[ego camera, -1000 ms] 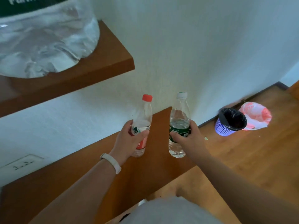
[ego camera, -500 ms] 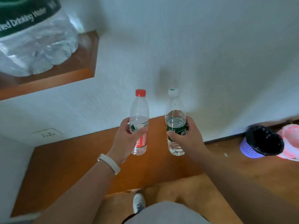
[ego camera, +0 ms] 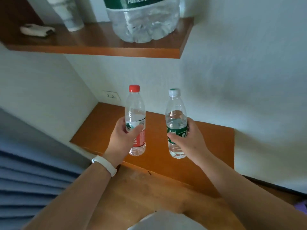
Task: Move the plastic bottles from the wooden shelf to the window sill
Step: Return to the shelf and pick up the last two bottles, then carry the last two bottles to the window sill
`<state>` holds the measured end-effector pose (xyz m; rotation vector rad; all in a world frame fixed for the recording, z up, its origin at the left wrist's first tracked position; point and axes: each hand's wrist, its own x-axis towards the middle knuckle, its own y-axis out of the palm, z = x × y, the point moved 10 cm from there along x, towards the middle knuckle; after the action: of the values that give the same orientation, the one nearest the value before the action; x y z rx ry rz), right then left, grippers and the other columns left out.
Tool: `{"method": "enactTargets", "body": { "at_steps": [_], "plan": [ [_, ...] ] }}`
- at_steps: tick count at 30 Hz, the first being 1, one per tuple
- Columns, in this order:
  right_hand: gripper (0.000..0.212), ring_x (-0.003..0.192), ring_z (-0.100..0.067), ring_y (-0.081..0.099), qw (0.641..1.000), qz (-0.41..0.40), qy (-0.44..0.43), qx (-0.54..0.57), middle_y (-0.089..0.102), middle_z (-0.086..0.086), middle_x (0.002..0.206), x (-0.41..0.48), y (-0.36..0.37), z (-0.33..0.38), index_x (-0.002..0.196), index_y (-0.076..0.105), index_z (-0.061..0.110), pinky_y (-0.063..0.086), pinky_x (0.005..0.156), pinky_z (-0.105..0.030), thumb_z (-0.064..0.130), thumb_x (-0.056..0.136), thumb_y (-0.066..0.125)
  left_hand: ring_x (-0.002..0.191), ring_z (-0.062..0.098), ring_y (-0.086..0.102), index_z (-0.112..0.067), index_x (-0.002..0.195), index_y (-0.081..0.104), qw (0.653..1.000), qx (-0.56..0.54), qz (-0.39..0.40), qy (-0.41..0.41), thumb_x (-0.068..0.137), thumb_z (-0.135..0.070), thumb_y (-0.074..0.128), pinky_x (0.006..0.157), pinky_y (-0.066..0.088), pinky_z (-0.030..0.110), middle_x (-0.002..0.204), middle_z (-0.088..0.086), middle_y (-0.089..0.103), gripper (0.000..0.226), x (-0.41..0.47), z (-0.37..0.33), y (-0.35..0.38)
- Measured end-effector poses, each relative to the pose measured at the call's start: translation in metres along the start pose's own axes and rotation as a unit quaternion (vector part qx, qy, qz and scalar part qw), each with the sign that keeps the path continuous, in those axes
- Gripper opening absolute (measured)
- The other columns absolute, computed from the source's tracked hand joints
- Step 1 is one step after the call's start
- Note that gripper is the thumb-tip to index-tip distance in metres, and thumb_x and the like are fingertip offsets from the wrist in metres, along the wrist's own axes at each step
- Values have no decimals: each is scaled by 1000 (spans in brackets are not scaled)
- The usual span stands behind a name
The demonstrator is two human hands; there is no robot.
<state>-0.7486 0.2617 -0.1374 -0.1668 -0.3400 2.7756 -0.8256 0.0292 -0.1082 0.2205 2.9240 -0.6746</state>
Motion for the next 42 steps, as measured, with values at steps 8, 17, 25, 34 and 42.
{"method": "enactTargets", "body": {
  "at_steps": [8,17,25,34,42],
  "plan": [
    [67,100,-10,64,985,149,-82,-15,62,8,113,-20,139,59,128,48,31,58,81,-30,43,71,81,101,17,70,-29,133,52,987,-74,-140,-42,89,-41,72,85,59,39,114,-6,70,50,-58,66,-144],
    [52,91,-7,68,958,256,-125,-2,65,3,111,-111,306,116,118,55,31,57,71,-23,31,74,82,85,12,74,-29,115,59,957,-110,-259,-68,84,-37,78,69,57,27,96,-6,74,37,-160,155,-308],
    [50,98,-2,64,931,323,-167,-15,67,13,108,-211,454,156,110,54,46,54,91,-38,34,71,84,86,14,74,-27,115,57,922,-154,-344,-95,82,-39,79,73,57,32,98,-3,74,42,-266,246,-442],
    [41,91,-1,66,855,476,-203,-16,71,12,99,-354,616,194,108,60,30,53,84,-26,23,75,83,94,18,72,-26,125,52,846,-179,-483,-140,86,-37,78,80,60,39,110,1,71,47,-431,346,-547],
    [46,92,-9,68,772,601,-207,-11,71,5,101,-463,729,210,114,59,26,56,82,-29,18,75,82,98,18,73,-26,127,52,757,-229,-592,-156,86,-33,79,79,59,35,115,4,70,49,-554,396,-597]
  ]
}}
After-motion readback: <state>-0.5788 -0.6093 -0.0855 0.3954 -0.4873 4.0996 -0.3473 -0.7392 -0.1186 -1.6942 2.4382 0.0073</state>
